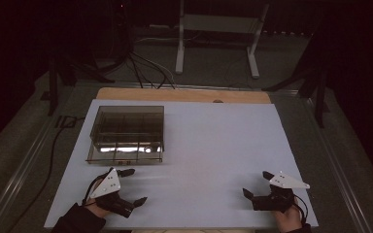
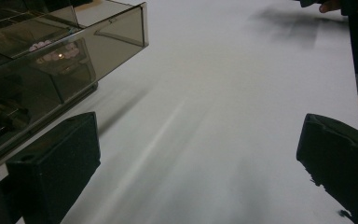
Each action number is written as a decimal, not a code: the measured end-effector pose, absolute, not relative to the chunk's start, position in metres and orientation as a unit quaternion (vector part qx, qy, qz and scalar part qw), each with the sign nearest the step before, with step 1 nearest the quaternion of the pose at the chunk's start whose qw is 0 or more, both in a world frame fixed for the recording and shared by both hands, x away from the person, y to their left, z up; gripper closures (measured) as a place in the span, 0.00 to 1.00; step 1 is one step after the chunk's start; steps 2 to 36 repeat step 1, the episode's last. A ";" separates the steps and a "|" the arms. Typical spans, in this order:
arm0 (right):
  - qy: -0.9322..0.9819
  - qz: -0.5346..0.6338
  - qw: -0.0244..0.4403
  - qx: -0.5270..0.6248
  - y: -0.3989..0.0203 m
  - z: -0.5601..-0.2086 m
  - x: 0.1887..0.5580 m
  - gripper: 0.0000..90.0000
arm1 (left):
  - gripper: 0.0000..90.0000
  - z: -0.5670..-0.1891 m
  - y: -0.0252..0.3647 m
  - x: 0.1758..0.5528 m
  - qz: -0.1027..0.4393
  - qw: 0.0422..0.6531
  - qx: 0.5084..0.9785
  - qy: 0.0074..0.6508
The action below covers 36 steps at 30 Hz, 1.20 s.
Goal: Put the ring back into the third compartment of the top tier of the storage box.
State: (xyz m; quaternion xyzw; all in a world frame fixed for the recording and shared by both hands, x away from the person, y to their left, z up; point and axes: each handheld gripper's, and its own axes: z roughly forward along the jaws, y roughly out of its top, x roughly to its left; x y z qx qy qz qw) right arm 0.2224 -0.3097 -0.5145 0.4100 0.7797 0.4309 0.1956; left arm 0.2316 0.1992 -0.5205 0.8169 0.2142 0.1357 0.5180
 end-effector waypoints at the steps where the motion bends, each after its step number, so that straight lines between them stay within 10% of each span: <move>1: 0.780 0.431 0.196 0.410 -0.310 -0.515 0.223 0.00 | 0.01 -0.520 0.199 0.232 0.136 0.518 0.817 0.214; 36: 0.780 0.431 0.196 0.410 -0.310 -0.515 0.223 0.00 | 0.01 -0.520 0.199 0.232 0.136 0.518 0.817 0.214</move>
